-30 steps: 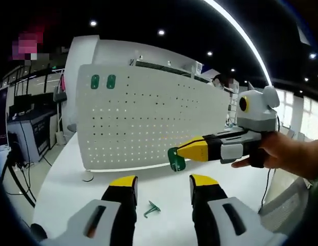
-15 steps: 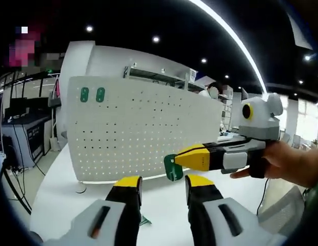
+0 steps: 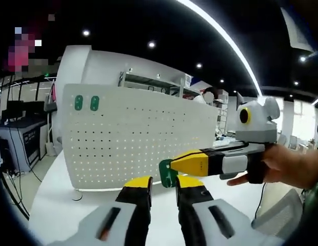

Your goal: Insert the hook assembly into the mounting plate slot until the hook locks in place.

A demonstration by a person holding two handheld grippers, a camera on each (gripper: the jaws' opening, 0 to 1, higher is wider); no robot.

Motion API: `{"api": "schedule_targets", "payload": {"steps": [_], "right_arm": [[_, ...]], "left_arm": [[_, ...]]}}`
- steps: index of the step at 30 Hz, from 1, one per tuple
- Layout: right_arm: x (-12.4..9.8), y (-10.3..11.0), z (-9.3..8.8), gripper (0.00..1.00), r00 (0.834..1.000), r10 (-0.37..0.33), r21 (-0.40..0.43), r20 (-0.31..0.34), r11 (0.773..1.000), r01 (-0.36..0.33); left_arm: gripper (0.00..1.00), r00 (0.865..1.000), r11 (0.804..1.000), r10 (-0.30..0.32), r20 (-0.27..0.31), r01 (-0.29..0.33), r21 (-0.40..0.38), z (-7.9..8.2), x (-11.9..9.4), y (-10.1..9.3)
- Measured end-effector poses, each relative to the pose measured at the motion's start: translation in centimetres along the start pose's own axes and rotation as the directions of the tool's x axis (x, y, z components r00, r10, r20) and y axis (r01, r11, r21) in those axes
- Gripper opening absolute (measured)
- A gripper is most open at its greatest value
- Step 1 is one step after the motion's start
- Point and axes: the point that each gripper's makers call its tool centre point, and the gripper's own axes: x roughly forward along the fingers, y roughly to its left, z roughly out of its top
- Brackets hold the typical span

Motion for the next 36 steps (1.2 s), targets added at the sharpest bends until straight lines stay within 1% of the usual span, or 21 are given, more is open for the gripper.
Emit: {"api": "schedule_targets", "payload": {"steps": [4, 7, 15, 19, 28, 32, 36], "right_arm": [[0.0, 0.2, 0.1, 0.0, 1.0, 0.013, 0.036, 0.011, 0.999, -0.013], [-0.1, 0.4, 0.1, 0.0, 1.0, 0.017, 0.037, 0.012, 0.999, -0.017], [-0.2, 0.8, 0.3, 0.0, 0.999, 0.033, 0.079, 0.025, 0.996, -0.035], [-0.2, 1.0, 0.2, 0.0, 0.999, 0.036, 0.079, 0.025, 0.996, -0.038], [-0.1, 1.2, 0.0, 0.0, 0.999, 0.04, 0.1, 0.022, 0.994, -0.042], [-0.1, 1.2, 0.0, 0.0, 0.999, 0.041, 0.126, 0.023, 0.991, -0.044], [0.0, 1.2, -0.1, 0.0, 0.999, 0.044, 0.117, 0.017, 0.992, -0.046]], "left_arm": [[0.14, 1.0, 1.0, -0.011, 0.005, 0.011, 0.002, 0.1, 0.2, -0.3], [0.12, 1.0, 1.0, -0.018, 0.013, 0.018, -0.012, 0.3, 0.3, -0.4], [0.08, 1.0, 1.0, -0.024, 0.013, 0.024, -0.007, 0.3, 0.4, -0.6], [0.05, 1.0, 1.0, -0.025, 0.018, 0.025, -0.004, 0.3, 0.4, -0.6], [0.04, 1.0, 1.0, -0.022, 0.015, 0.022, 0.002, 0.1, 0.2, -0.7], [0.04, 1.0, 1.0, -0.018, 0.021, 0.018, 0.01, 0.2, 0.1, -0.7], [0.04, 1.0, 1.0, -0.016, 0.018, 0.016, 0.022, 0.2, 0.1, -0.6]]}}
